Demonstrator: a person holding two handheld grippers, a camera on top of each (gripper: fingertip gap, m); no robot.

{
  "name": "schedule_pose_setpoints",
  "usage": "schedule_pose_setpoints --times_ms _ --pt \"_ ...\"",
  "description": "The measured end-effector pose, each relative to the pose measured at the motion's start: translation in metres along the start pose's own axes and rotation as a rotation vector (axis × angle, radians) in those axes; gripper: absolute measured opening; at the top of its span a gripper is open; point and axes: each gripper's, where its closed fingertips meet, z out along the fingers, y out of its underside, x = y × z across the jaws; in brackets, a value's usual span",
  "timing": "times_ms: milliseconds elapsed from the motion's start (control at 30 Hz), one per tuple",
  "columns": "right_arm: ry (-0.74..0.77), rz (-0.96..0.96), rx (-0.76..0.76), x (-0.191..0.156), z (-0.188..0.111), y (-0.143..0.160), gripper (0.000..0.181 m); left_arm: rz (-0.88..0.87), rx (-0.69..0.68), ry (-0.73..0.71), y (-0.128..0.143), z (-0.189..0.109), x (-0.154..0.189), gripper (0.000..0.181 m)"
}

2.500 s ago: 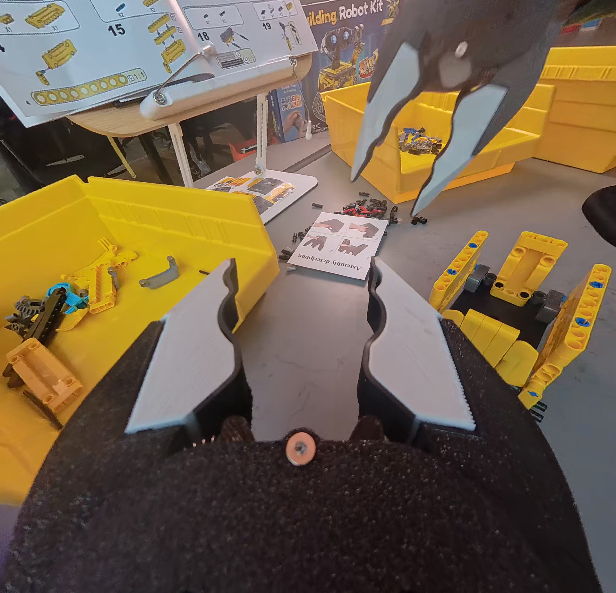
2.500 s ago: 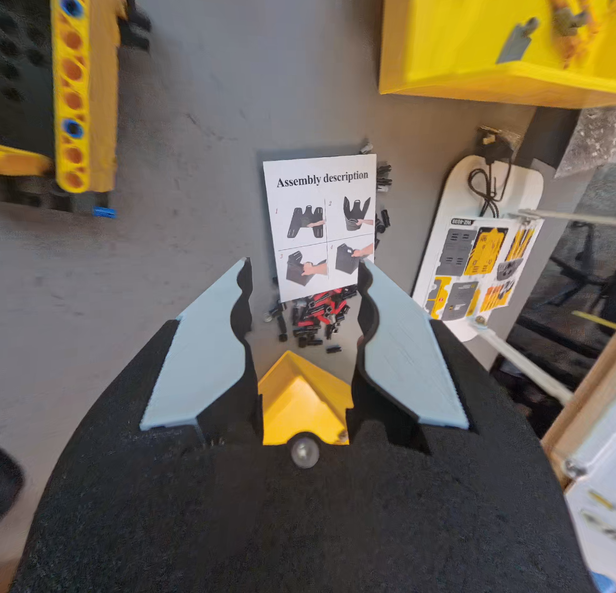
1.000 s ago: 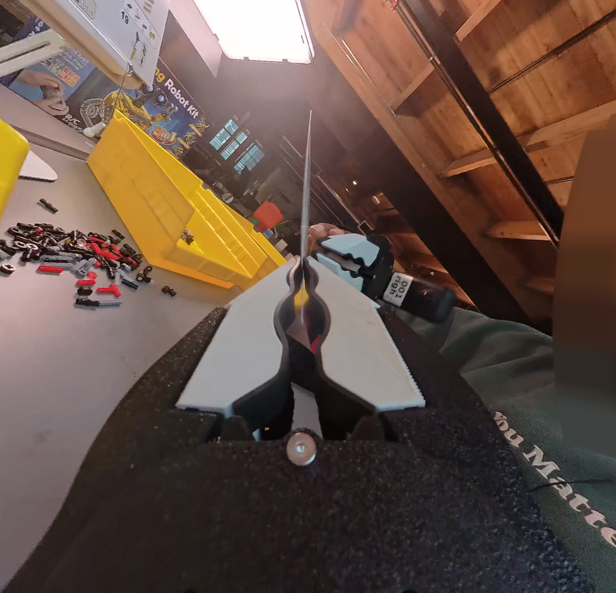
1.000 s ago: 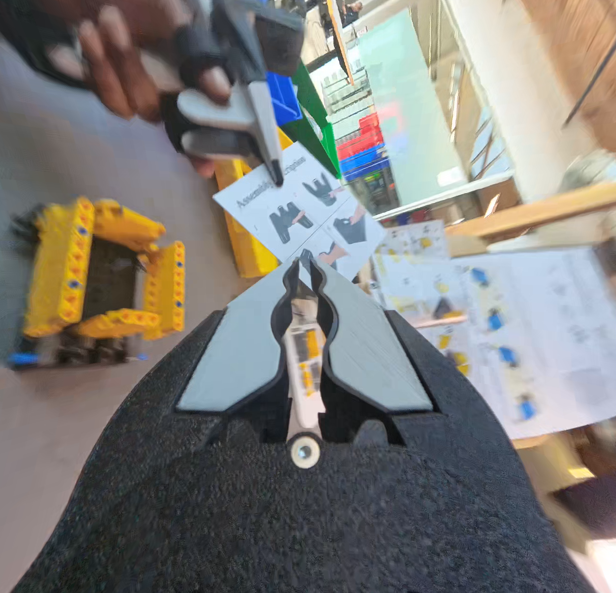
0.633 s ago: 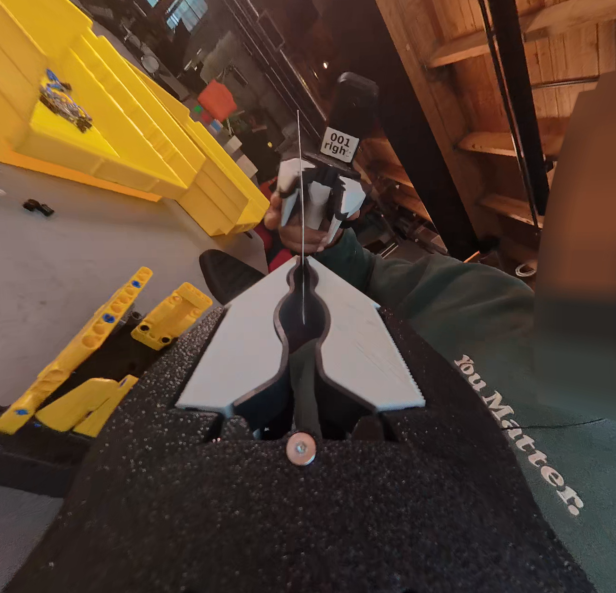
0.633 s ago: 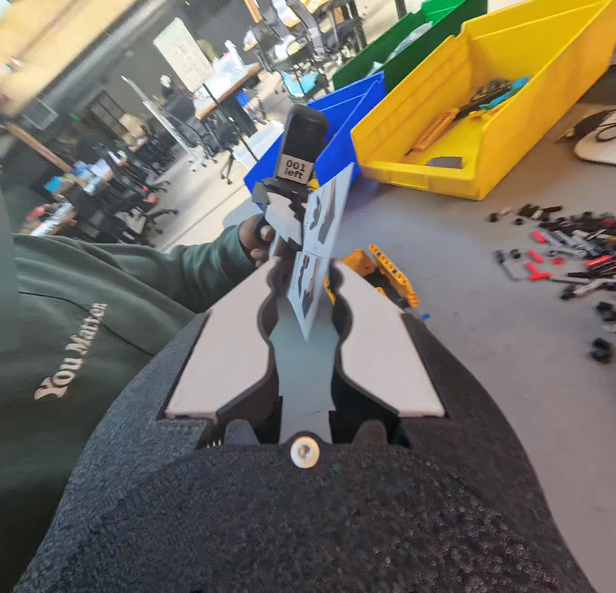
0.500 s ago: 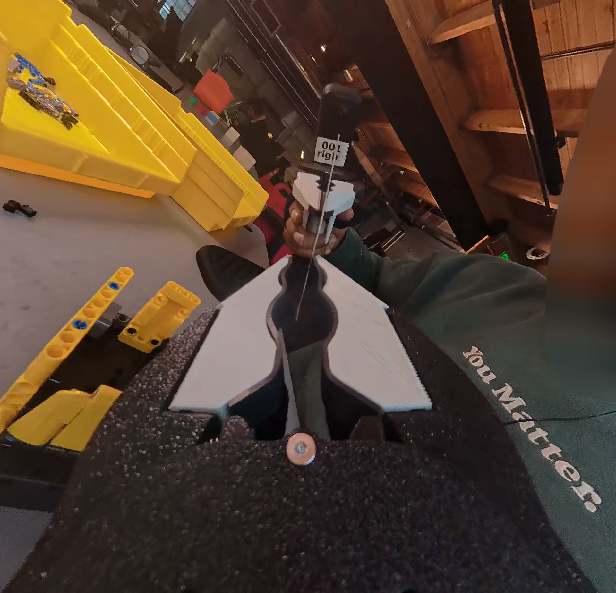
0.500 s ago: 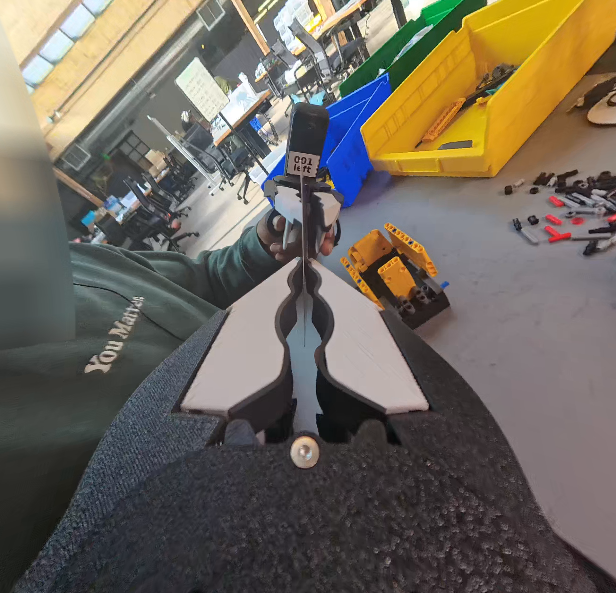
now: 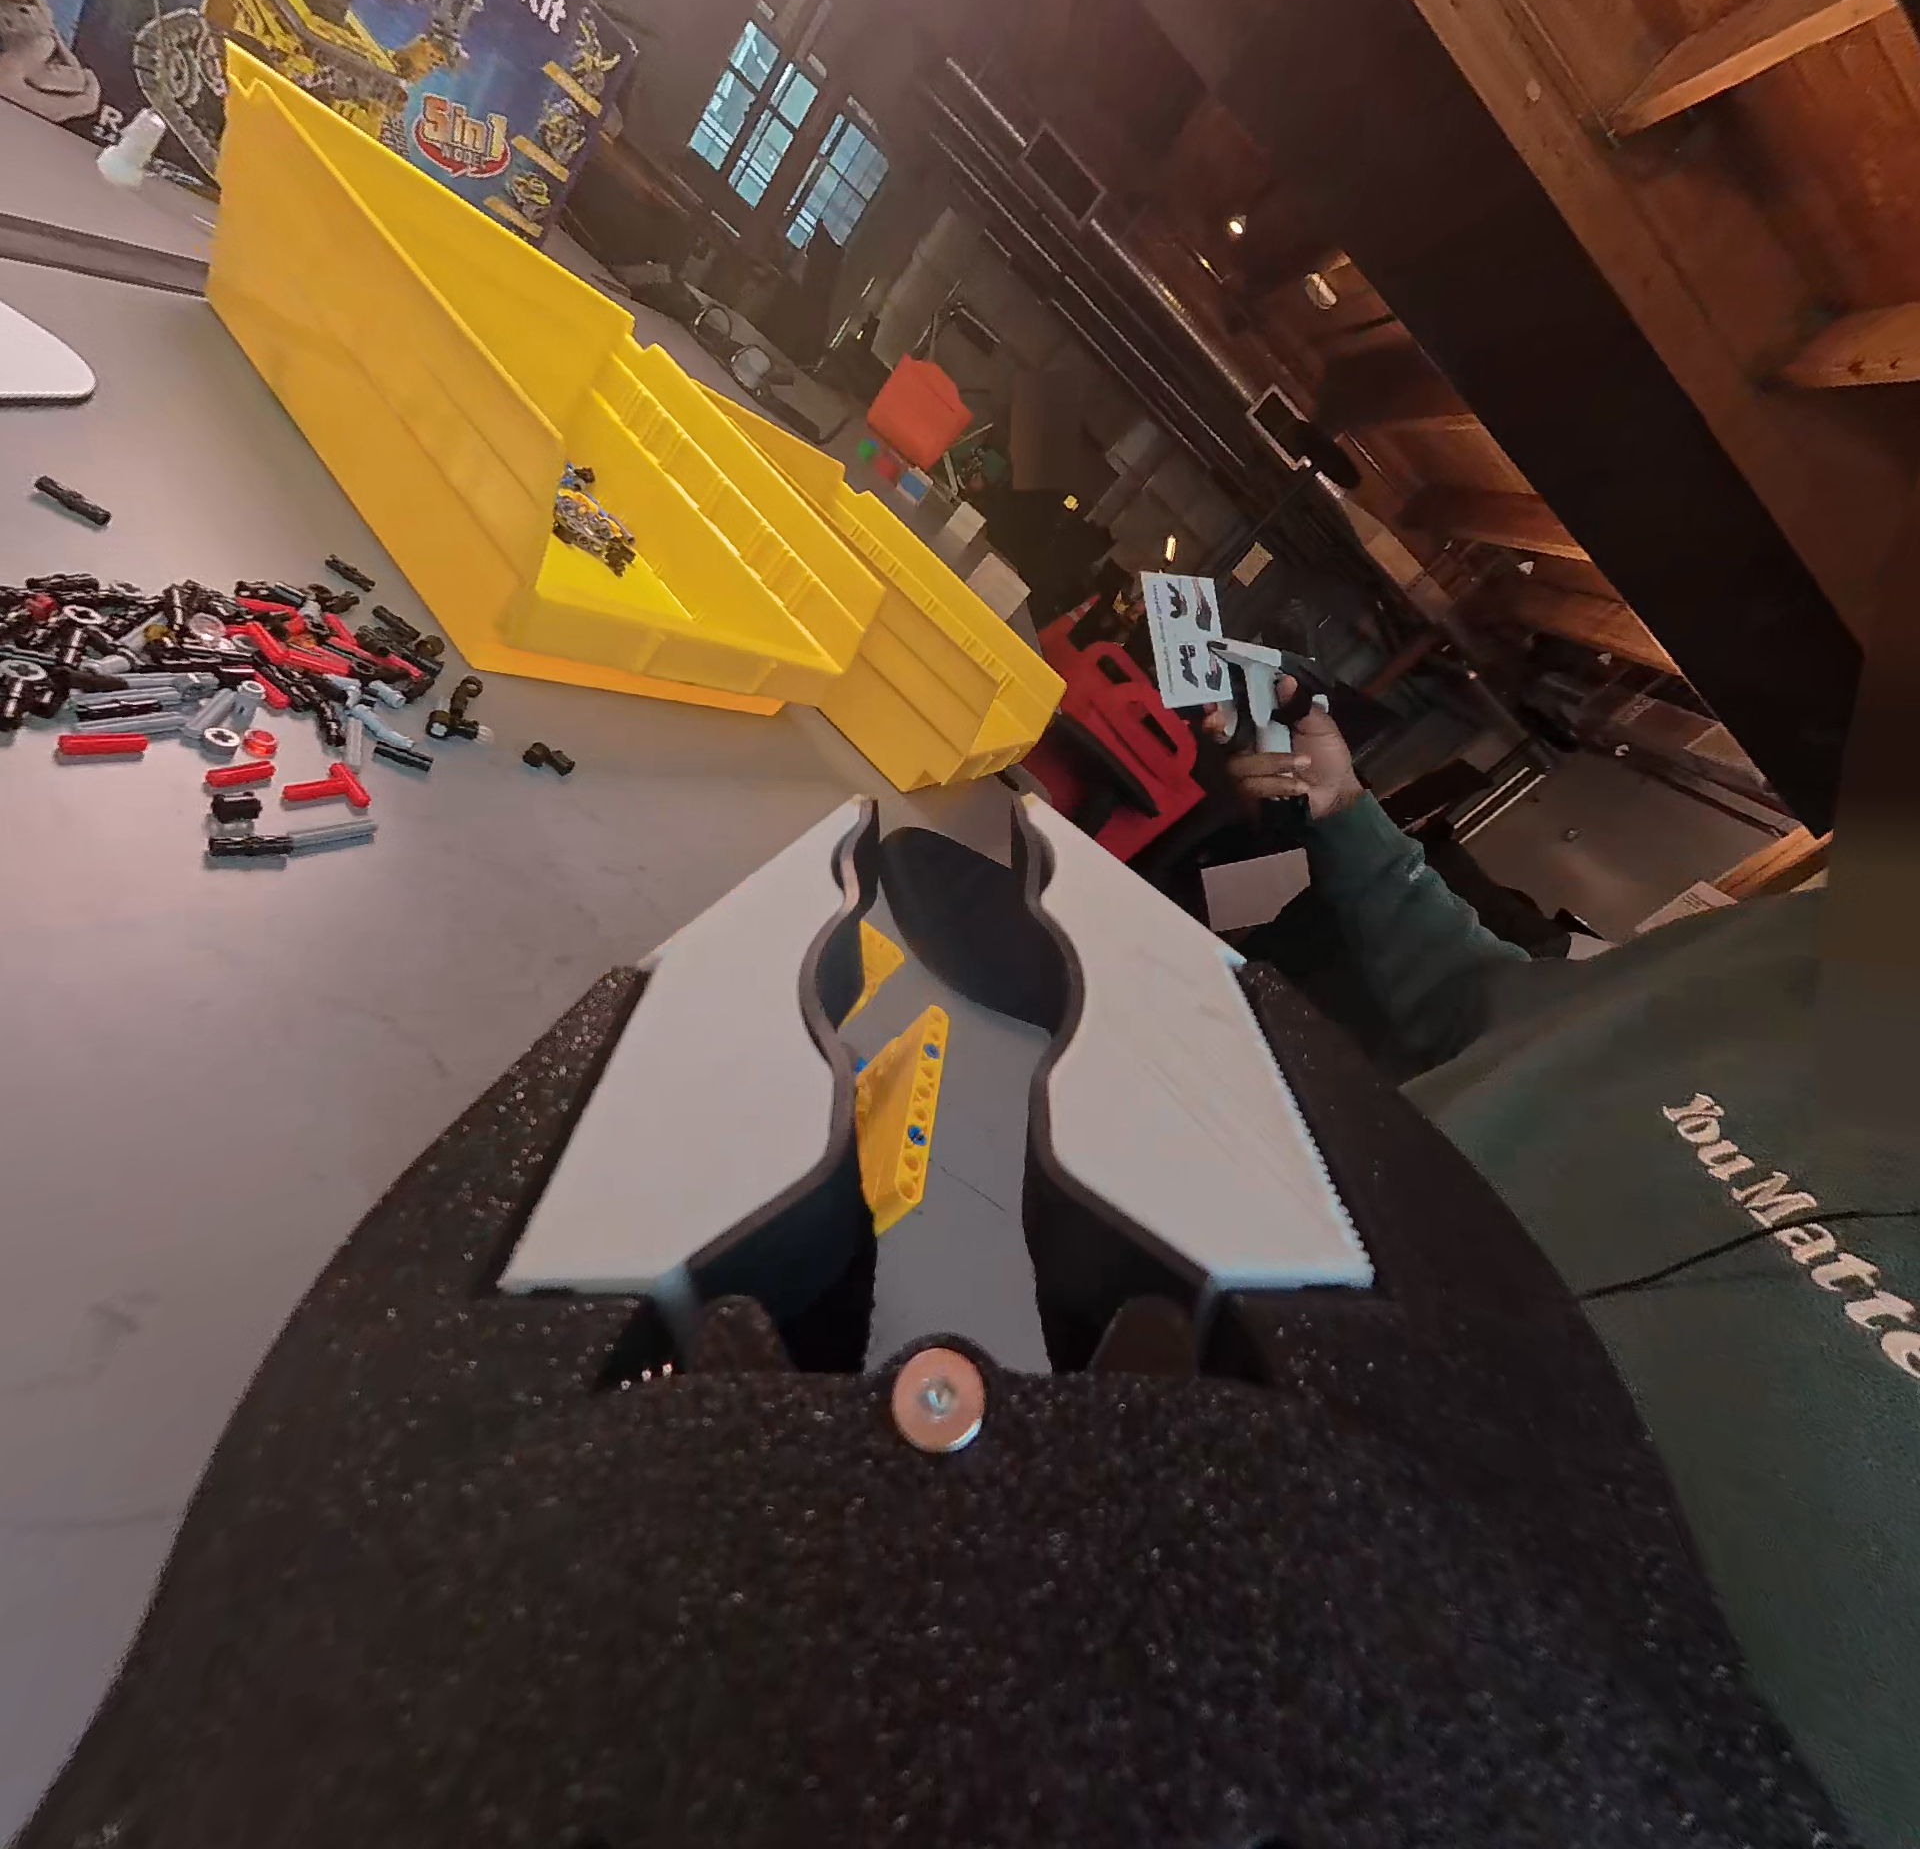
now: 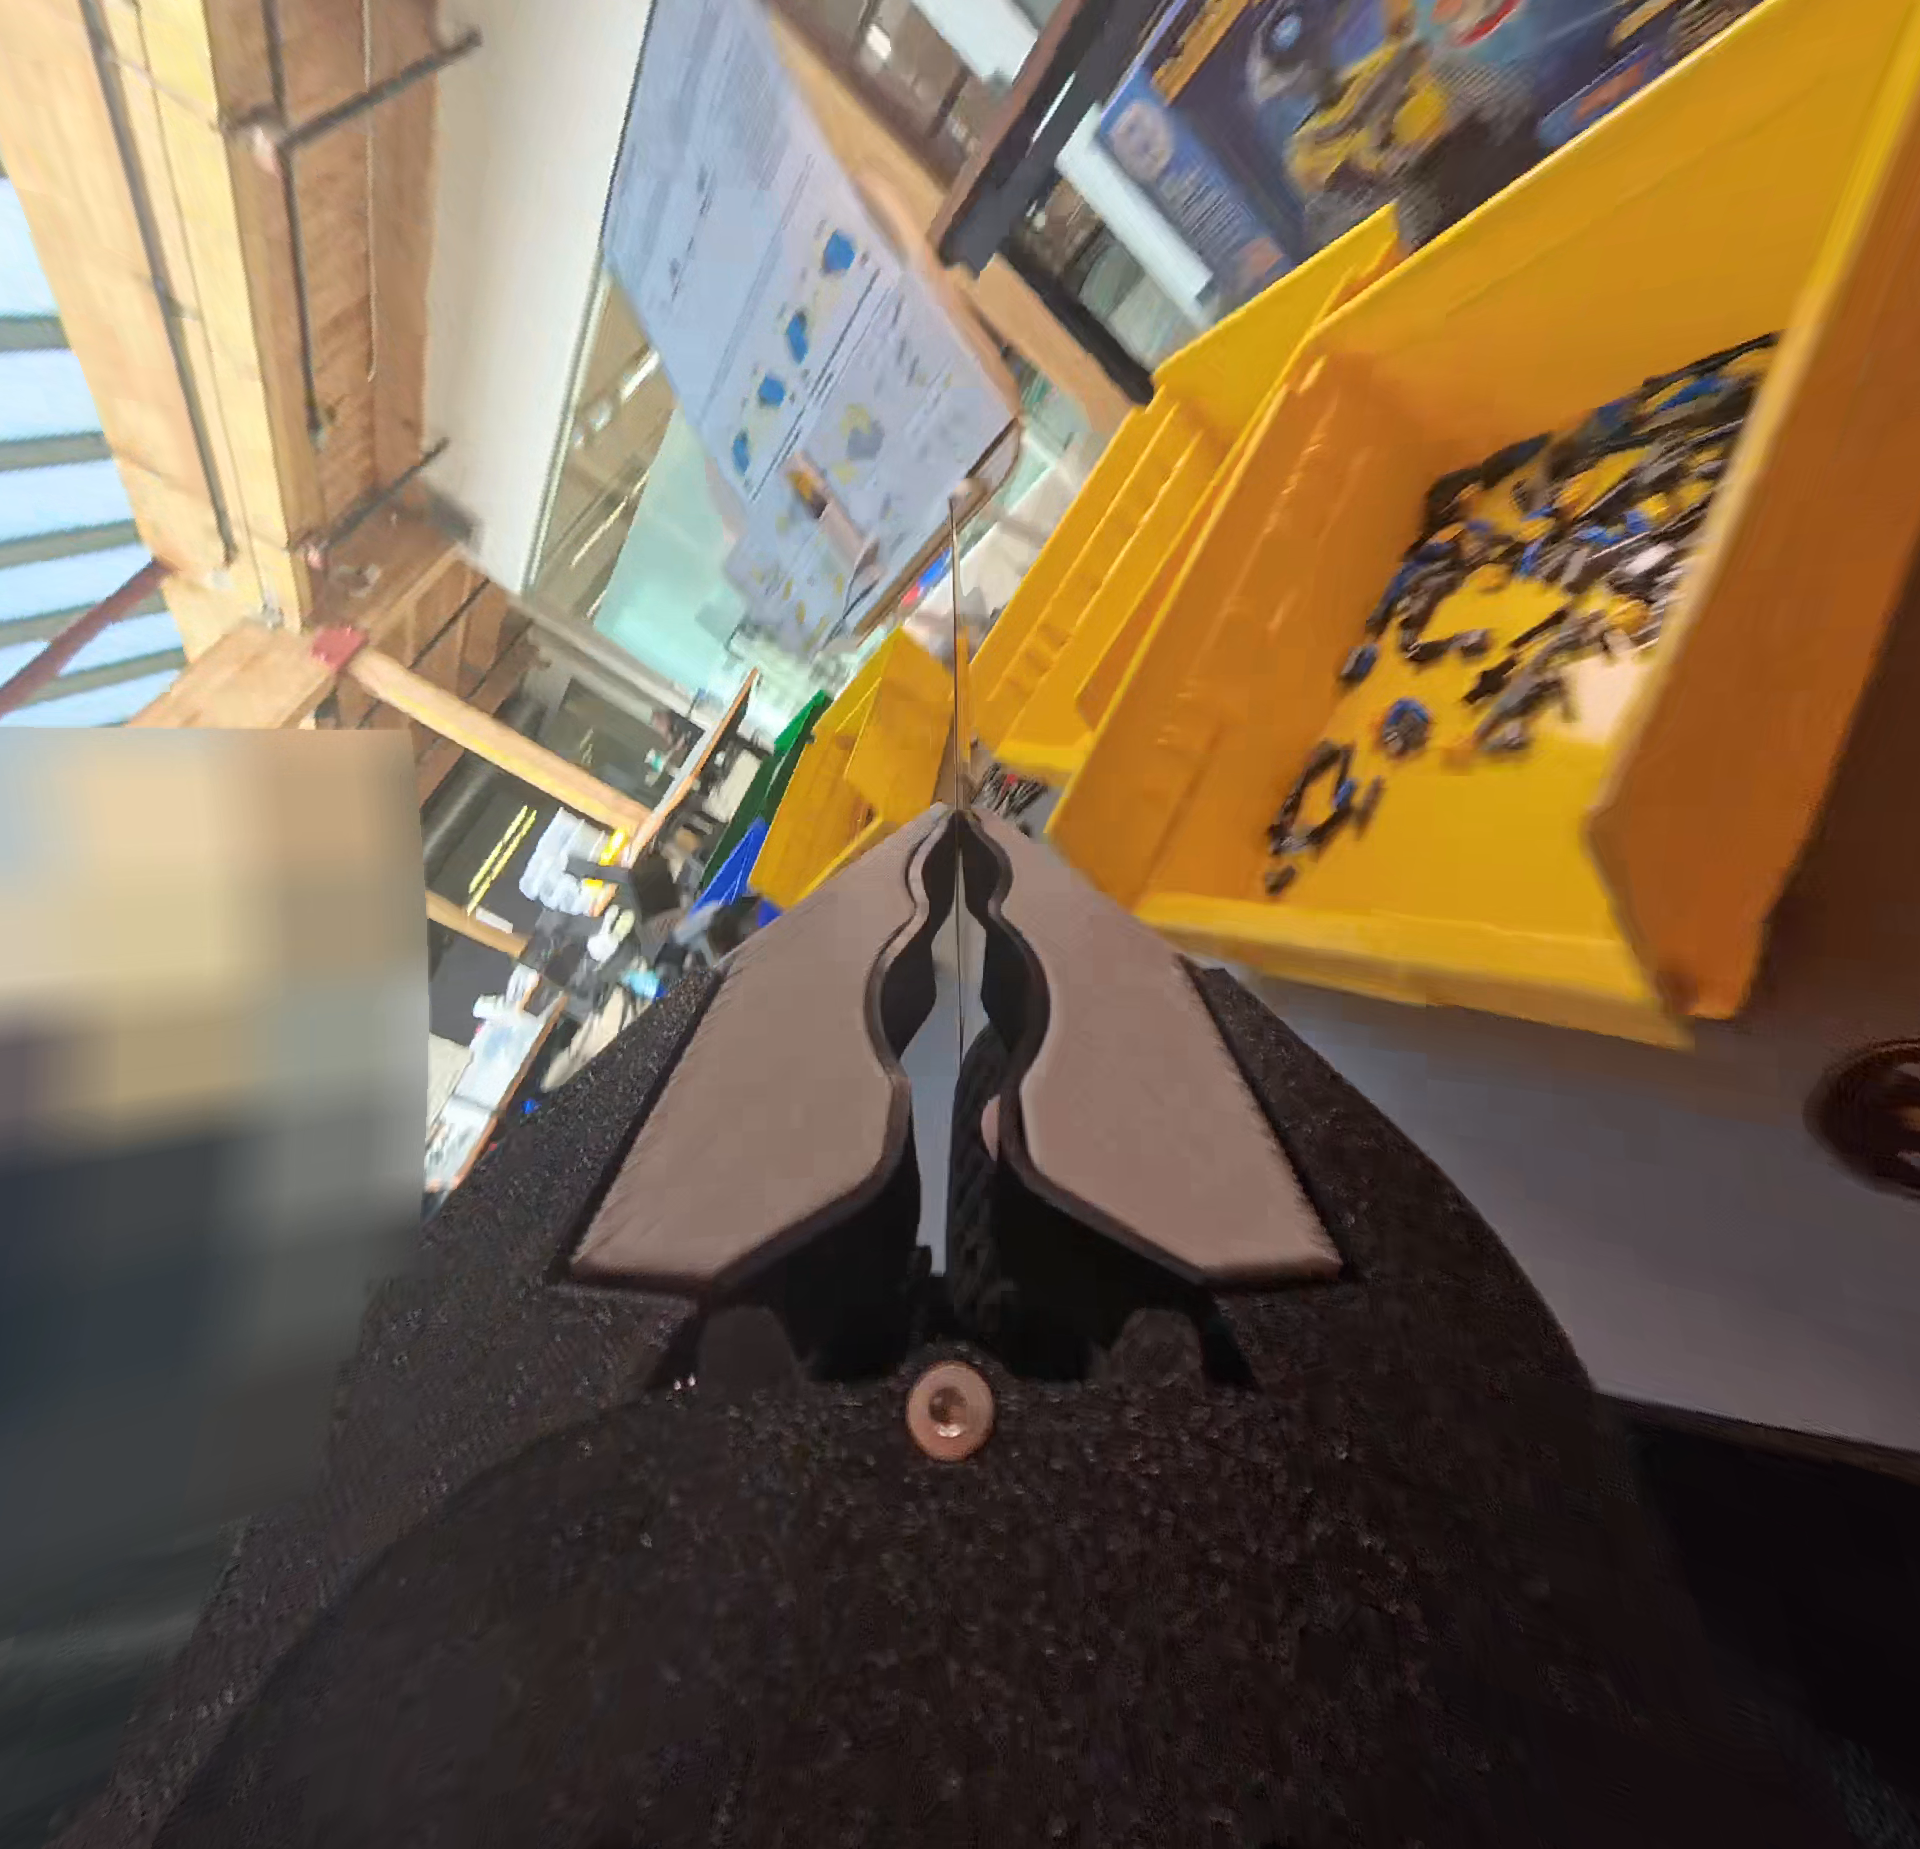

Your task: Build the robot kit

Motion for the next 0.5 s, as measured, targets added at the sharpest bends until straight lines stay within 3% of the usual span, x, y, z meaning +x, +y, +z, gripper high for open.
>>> schedule_pose_setpoints --times_ms 67,133,167,200,233,267,400,500 --pt "0.088 0.068 0.197 0.050 -0.006 -0.058 0.000 0.005 -0.012 -0.016 0.000 0.003 -0.003 0.023" --pt "0.264 0.154 0.454 0.122 -0.020 -0.126 0.000 0.014 -0.027 -0.027 0.002 0.007 -0.005 0.022" --pt "0.381 0.173 0.594 0.157 -0.033 -0.157 0.007 0.022 -0.036 -0.035 0.004 0.009 -0.005 0.022" --pt "0.496 0.166 0.695 0.186 -0.047 -0.180 0.035 0.030 -0.046 -0.046 0.006 0.010 -0.006 0.022" --pt "0.593 0.156 0.734 0.207 -0.056 -0.194 0.062 0.036 -0.054 -0.054 0.008 0.011 -0.006 0.022" --pt "0.658 0.143 0.753 0.221 -0.061 -0.202 0.073 0.041 -0.060 -0.062 0.010 0.011 -0.007 0.022" --pt "0.885 -0.025 0.794 0.230 -0.087 -0.212 0.081 0.071 -0.072 -0.103 0.015 0.006 -0.012 0.022" --pt "0.869 -0.086 0.755 0.221 -0.089 -0.204 0.079 0.046 -0.067 -0.095 0.014 0.003 -0.015 0.022"
